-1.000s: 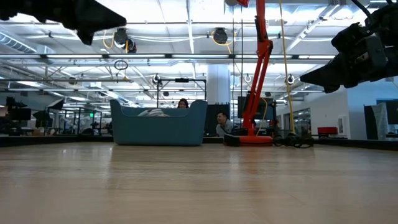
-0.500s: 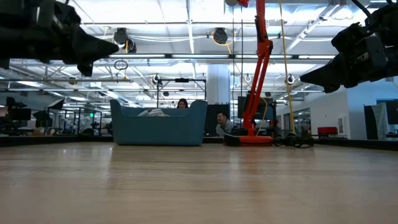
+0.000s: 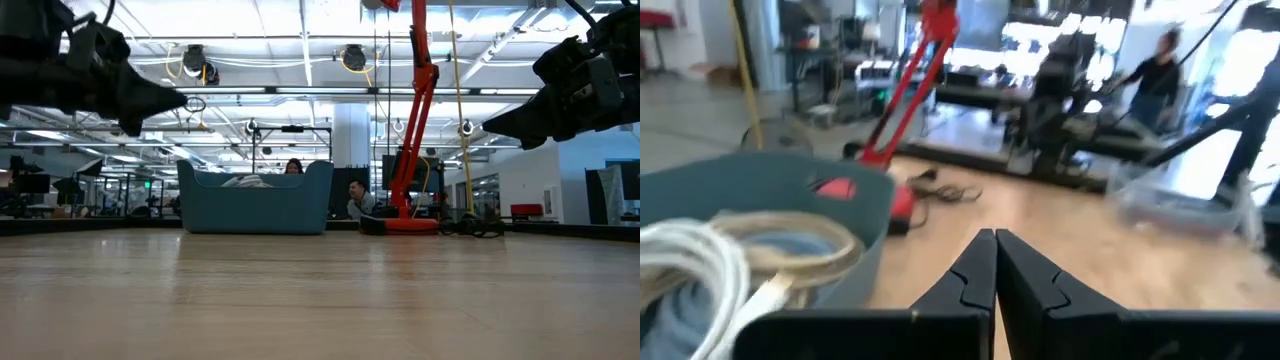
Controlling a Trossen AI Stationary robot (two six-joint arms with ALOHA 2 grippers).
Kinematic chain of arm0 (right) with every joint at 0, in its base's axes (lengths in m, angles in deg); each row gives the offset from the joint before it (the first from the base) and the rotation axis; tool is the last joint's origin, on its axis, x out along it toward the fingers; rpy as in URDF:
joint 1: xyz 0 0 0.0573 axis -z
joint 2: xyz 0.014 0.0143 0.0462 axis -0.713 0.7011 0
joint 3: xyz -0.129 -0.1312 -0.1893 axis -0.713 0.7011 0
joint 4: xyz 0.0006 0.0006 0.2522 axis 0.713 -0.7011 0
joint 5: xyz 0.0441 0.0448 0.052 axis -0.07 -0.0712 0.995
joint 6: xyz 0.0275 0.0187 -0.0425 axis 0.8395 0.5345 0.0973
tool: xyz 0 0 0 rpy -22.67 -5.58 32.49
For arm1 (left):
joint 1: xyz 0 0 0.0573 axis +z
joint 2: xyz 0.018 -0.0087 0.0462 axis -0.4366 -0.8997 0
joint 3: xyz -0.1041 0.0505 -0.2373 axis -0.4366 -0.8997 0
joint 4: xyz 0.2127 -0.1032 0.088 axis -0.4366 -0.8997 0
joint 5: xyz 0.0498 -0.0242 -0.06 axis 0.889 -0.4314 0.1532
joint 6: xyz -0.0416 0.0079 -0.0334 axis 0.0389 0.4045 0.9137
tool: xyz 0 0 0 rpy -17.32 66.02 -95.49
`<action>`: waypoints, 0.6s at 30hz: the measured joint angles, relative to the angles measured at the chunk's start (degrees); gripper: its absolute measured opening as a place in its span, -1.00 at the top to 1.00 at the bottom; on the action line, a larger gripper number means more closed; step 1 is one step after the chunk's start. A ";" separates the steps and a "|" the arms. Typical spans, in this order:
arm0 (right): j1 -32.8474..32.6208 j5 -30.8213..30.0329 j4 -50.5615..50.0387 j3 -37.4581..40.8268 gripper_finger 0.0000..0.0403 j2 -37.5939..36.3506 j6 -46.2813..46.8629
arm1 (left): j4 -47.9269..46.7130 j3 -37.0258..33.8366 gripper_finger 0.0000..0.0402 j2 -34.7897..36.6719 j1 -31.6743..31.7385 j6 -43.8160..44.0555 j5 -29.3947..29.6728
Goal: Pick & Place USB Port
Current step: Return to Home Position
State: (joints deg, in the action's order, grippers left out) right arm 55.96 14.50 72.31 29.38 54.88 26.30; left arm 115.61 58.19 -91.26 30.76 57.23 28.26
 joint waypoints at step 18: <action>-0.01 0.00 0.01 0.00 1.00 -0.01 0.00 | -16.61 0.02 0.92 -0.13 1.23 0.80 2.10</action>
State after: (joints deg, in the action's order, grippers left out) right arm 55.95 14.50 72.33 29.38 54.87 26.30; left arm 99.00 58.21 -91.39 32.00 58.03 30.36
